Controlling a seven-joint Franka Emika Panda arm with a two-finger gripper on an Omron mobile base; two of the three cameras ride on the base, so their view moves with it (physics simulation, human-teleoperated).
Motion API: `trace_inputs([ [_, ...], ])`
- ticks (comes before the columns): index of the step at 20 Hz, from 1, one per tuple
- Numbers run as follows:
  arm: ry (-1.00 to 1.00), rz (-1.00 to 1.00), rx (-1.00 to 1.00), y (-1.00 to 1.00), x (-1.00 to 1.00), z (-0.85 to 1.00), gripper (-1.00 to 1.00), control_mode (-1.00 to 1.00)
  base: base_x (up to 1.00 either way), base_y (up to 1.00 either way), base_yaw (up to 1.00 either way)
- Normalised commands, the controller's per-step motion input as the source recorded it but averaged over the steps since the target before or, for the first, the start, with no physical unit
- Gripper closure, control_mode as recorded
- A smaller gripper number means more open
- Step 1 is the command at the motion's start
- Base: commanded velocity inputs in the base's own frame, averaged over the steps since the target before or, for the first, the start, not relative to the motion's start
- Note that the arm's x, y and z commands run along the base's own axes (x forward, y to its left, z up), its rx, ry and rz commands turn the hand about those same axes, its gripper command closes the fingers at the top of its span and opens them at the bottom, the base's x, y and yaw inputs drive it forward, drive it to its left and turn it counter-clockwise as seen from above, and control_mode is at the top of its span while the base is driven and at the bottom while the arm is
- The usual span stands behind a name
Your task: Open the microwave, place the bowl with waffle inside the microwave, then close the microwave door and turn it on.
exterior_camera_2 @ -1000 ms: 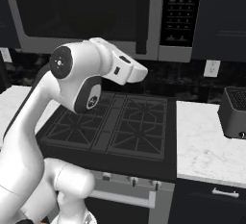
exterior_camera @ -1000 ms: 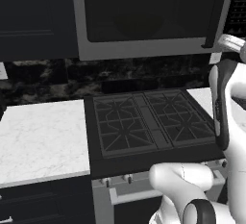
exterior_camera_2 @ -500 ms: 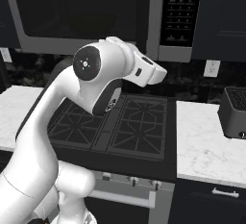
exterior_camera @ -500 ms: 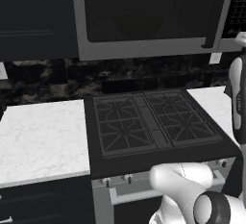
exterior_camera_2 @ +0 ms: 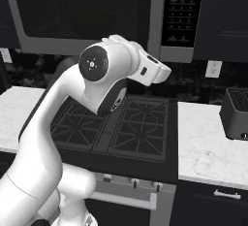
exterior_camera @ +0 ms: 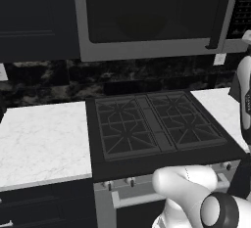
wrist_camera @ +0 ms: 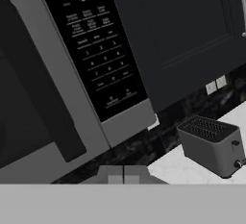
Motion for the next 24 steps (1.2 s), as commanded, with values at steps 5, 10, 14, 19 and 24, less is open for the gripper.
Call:
trace_inputs([
  [5,0.02,0.00,0.01,-0.02,0.05,0.12,1.00,-1.00,0.00,0.00,0.00],
  [10,0.06,0.00,0.06,-0.12,0.18,0.26,1.00,-1.00,0.00,0.00,0.00],
  [14,0.10,0.01,0.06,-0.24,0.25,0.14,1.00,-1.00,0.00,0.00,0.00],
  [19,0.01,0.05,0.10,-0.39,0.10,0.18,1.00,-1.00,0.00,0.00,0.00],
  [24,0.01,0.02,0.03,-0.07,0.03,0.07,1.00,-1.00,0.00,0.00,0.00],
])
